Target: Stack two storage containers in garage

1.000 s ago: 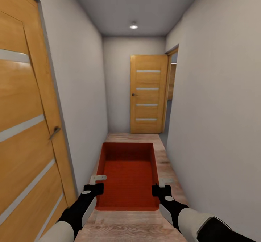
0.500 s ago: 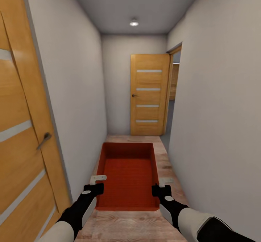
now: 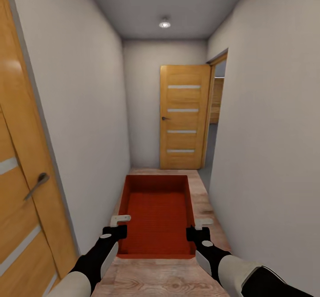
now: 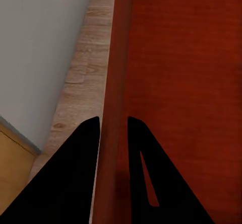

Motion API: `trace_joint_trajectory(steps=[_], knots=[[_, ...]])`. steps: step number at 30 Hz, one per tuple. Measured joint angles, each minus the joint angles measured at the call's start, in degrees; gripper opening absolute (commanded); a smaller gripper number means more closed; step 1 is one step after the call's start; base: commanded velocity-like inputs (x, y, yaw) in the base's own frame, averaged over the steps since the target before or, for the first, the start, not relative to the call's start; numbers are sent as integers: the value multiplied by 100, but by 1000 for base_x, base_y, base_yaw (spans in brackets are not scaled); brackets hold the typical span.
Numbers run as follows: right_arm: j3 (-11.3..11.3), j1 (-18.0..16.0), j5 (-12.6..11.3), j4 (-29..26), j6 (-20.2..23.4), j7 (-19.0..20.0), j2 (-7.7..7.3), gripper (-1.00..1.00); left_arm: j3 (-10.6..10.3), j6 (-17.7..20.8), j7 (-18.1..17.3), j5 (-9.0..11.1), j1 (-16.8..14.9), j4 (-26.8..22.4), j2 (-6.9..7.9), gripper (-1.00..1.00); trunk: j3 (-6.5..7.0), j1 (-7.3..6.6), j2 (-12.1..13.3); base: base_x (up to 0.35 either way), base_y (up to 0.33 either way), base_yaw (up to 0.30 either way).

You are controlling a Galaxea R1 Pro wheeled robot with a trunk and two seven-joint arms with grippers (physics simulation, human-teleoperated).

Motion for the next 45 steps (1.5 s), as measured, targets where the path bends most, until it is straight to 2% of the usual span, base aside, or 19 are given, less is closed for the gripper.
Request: trace_joint_trajectory(steps=[45], knots=[[-4, 0, 1, 1, -5, 0, 2, -100, -7, 3, 1, 2, 0, -8, 3, -100, 0, 0, 0, 323, 0, 0]])
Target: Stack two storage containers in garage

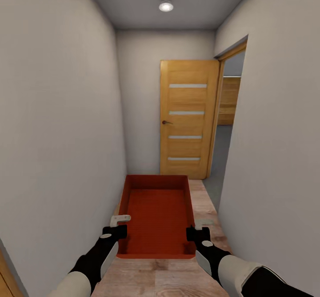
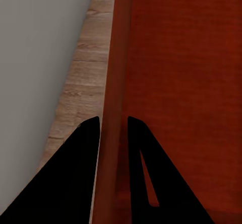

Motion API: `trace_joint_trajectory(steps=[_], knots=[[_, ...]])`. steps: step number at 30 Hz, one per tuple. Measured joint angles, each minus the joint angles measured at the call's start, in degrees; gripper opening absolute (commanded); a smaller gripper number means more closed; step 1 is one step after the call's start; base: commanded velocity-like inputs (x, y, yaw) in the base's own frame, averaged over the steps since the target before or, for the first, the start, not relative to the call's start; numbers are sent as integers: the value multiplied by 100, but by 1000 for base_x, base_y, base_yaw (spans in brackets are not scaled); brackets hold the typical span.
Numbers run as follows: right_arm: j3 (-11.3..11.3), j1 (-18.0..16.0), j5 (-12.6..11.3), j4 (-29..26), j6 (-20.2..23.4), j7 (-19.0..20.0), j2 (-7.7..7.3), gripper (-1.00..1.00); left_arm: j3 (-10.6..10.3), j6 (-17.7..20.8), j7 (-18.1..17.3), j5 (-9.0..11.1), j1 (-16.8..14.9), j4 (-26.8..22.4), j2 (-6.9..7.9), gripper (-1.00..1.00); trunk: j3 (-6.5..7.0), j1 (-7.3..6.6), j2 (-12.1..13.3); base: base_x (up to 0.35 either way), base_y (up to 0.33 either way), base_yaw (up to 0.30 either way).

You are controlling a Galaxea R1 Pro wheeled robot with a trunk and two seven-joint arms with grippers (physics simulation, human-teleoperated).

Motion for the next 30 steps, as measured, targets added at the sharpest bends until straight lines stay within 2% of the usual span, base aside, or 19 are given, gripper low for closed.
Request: trace_joint_trajectory(steps=[30], knots=[[2, 0, -2, 0, -1, -1, 1, -100, 0, -3, -2, 1, 0, 1, 1, -100, 0, 0, 0, 323, 0, 0]])
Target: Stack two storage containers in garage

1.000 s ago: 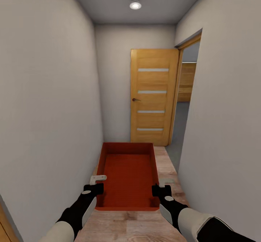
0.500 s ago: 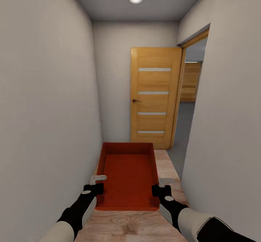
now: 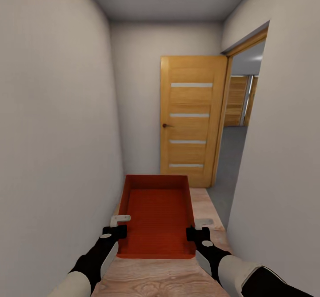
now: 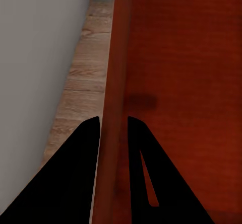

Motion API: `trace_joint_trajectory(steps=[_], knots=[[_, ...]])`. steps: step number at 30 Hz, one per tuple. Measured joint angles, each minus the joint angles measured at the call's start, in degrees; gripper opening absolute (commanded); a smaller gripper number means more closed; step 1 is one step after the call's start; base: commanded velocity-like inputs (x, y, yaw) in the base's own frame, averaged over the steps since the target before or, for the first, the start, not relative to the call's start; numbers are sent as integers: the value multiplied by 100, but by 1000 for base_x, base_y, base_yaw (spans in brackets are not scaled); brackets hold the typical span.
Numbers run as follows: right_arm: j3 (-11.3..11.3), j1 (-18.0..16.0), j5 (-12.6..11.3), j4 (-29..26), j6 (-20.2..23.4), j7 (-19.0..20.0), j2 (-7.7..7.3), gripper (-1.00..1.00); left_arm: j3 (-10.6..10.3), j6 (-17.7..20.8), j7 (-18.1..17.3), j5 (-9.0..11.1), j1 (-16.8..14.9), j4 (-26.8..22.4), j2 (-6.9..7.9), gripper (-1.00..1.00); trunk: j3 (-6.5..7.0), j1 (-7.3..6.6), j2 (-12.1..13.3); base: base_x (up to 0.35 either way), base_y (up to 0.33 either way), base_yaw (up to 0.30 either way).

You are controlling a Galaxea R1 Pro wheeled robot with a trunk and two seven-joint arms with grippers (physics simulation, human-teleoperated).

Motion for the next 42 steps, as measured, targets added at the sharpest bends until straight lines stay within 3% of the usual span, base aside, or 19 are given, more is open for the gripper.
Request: trace_joint_trajectory(steps=[31, 35, 42], knots=[[2, 0, -4, 1, 0, -1, 1, -100, 4, 3, -3, -5, 0, -1, 0, -100, 0, 0, 0, 323, 0, 0], [34, -3, -25, 13, -12, -11, 22, -100, -23, -3, -23, 57, 2, -19, 34, -100, 0, 3, 0, 0, 0, 0], [128, -2, -123, 24, -16, -21, 35, -100, 33, 3, -58, -2, 17, -30, 31, -100, 0, 4, 0, 0, 0, 0]])
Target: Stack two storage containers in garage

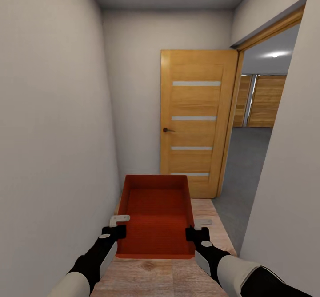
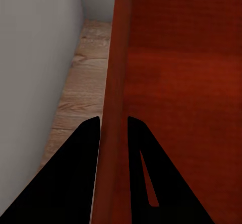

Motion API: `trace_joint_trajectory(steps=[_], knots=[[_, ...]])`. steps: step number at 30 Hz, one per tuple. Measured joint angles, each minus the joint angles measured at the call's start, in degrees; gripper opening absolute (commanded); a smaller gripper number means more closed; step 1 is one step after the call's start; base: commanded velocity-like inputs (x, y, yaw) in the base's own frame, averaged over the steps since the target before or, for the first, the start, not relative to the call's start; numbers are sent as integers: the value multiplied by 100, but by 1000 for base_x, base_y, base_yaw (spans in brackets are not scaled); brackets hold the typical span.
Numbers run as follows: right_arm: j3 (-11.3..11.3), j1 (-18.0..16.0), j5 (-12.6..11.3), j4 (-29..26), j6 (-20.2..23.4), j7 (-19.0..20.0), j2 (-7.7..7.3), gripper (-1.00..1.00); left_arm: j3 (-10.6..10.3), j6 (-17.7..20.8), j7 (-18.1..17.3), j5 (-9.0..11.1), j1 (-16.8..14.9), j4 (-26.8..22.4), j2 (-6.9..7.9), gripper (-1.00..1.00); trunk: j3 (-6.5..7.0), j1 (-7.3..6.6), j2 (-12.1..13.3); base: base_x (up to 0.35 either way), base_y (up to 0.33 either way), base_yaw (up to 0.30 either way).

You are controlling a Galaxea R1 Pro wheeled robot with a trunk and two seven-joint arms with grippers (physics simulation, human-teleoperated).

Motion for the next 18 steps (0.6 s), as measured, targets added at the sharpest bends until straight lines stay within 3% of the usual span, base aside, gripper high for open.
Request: trace_joint_trajectory(steps=[6, 18], knots=[[201, 2, -212, 2, -2, -1, 4, -100, 15, 6, -24, -35, 0, -2, 2, -100, 0, -2, -1, 83, 0, 0], [588, 2, -611, 1, -8, 1, 4, -100, 108, 6, -60, -154, -1, -6, -22, -100, 0, -3, -1, 307, 0, 0]])
